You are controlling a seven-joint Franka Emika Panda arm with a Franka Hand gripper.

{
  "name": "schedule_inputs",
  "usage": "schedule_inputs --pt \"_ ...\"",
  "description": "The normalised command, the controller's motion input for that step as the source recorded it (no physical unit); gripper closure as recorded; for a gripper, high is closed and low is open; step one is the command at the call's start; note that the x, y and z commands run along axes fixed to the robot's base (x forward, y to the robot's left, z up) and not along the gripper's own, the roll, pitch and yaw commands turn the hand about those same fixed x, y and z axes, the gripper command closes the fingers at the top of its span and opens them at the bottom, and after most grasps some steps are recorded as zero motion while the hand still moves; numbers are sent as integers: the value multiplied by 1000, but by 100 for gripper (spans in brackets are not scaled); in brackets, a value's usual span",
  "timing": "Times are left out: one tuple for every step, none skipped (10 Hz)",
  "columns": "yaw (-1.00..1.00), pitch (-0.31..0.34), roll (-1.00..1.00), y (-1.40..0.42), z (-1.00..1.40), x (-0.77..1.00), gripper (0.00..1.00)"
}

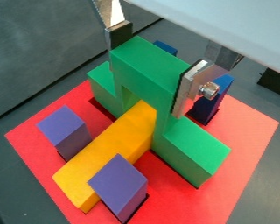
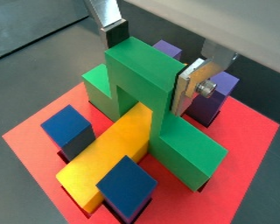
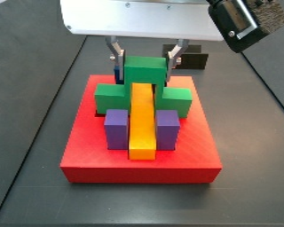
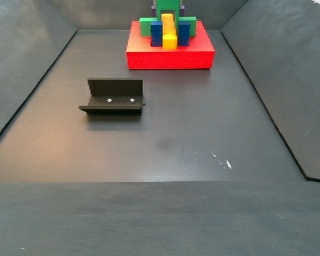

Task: Pick up the green object. Move up. Move to above the board. Insert the green object.
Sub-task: Insert the green object.

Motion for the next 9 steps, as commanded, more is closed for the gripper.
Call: schedule_inputs --pt "0 -1 0 0 -46 126 100" --pt "26 -4 6 -100 -143 57 100" --pt "383 0 19 -103 -126 229 100" --pt "354 0 54 -51 -100 123 100" --pt "340 0 31 0 -51 100 100" --pt "337 0 79 0 -77 40 100" --pt "63 0 77 0 -137 0 100" --pt "-126 -83 73 0 -414 20 100" --pt "-191 -184 60 9 -494 71 100"
